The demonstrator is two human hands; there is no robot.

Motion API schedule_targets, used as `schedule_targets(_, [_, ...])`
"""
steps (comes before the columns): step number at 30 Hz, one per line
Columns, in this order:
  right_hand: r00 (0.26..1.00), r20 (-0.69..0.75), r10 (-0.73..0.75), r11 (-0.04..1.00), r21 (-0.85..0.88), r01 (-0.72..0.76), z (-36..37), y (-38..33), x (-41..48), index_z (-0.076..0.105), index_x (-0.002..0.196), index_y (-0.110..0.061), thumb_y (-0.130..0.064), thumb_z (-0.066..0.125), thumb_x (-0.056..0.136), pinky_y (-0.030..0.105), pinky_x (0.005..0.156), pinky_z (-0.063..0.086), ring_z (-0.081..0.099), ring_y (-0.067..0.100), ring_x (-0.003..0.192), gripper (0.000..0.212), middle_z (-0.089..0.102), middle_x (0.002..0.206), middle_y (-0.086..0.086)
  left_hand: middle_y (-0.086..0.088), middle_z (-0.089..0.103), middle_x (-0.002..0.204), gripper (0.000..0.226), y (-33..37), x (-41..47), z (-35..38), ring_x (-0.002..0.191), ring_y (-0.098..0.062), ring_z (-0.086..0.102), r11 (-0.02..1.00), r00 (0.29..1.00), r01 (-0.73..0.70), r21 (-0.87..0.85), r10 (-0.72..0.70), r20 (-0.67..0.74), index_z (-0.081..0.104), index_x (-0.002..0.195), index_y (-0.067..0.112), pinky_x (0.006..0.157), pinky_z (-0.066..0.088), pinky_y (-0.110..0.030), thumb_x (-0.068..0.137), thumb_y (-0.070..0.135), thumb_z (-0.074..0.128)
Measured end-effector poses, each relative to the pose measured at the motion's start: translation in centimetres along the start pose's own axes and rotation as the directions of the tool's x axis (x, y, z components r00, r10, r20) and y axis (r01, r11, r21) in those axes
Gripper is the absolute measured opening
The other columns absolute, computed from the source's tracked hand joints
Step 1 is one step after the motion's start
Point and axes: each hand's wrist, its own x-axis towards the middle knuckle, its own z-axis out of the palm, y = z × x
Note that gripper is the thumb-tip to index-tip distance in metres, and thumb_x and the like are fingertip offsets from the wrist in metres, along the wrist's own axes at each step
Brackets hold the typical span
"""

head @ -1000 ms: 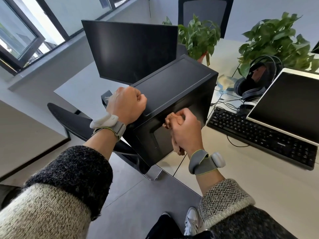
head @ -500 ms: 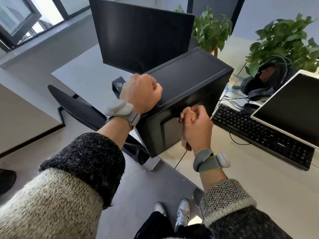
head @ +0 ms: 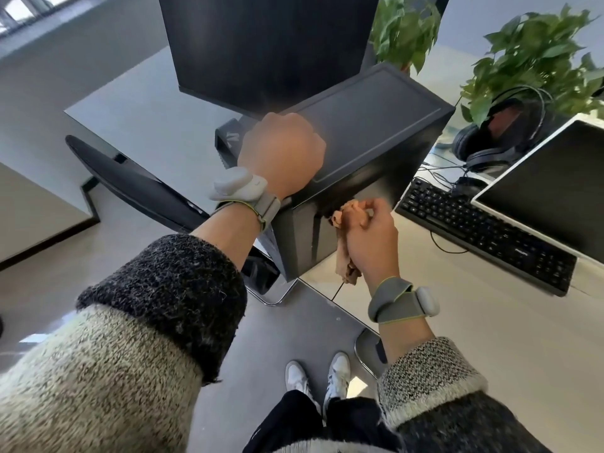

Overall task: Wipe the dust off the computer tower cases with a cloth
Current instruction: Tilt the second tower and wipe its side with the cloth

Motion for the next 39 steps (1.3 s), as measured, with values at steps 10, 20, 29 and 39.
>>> schedule_targets(10, [0.996, 0.039, 0.077, 0.997, 0.022, -0.078, 0.4, 0.1, -0.9, 0.059, 0.106, -0.025, -0.018, 0.066, 0.097, 0.025, 0.069, 0.055, 0.071, 0.022, 0.085, 0.013, 0.068, 0.091, -0.003, -0.003, 0.057, 0.056, 0.038, 0.3, -0.3, -1.0, 0.052, -0.023, 0.06, 1.0, 1.0, 0.001, -0.019, 0.0, 0.024, 0.063, 0.061, 0.013, 0.059, 0.062, -0.039, 0.09, 0.03, 0.046])
schedule_targets(20, [0.994, -0.006, 0.109, 0.991, 0.084, -0.108, 0.2, -1.3, -1.2, 0.061, 0.107, -0.024, -0.024, 0.066, 0.098, 0.04, 0.082, 0.059, 0.07, 0.027, 0.092, 0.01, 0.071, 0.1, 0.005, -0.008, 0.055, 0.055, 0.037, 0.6, -0.5, -1.6, 0.05, -0.03, 0.058, 1.0, 0.997, -0.009, -0.003, 0.009, 0.073, 0.059, 0.061, 0.007, 0.055, 0.06, -0.043, 0.09, 0.028, 0.047])
schedule_targets(29, [0.995, -0.019, -0.097, 0.995, 0.009, 0.097, -0.5, -2.6, -2.0, 0.064, 0.113, -0.026, -0.033, 0.069, 0.102, 0.023, 0.073, 0.055, 0.066, 0.008, 0.093, 0.014, 0.066, 0.1, -0.012, -0.006, 0.051, 0.055, 0.037, 0.3, -0.3, -1.2, 0.048, -0.029, 0.055, 1.0, 0.999, -0.005, -0.005, 0.006, 0.052, 0.056, 0.06, 0.009, 0.056, 0.059, -0.041, 0.09, 0.028, 0.048])
schedule_targets(39, [0.948, -0.001, -0.319, 0.936, -0.153, 0.316, 0.6, -1.6, -3.5, 0.072, 0.124, -0.026, -0.023, 0.075, 0.097, 0.023, 0.09, 0.057, 0.068, 0.006, 0.098, 0.027, 0.073, 0.106, -0.012, -0.005, 0.048, 0.055, 0.036, 0.3, -0.2, -1.2, 0.05, -0.031, 0.056, 1.0, 0.998, -0.013, -0.006, 0.013, 0.062, 0.056, 0.06, 0.008, 0.057, 0.06, -0.043, 0.09, 0.027, 0.049])
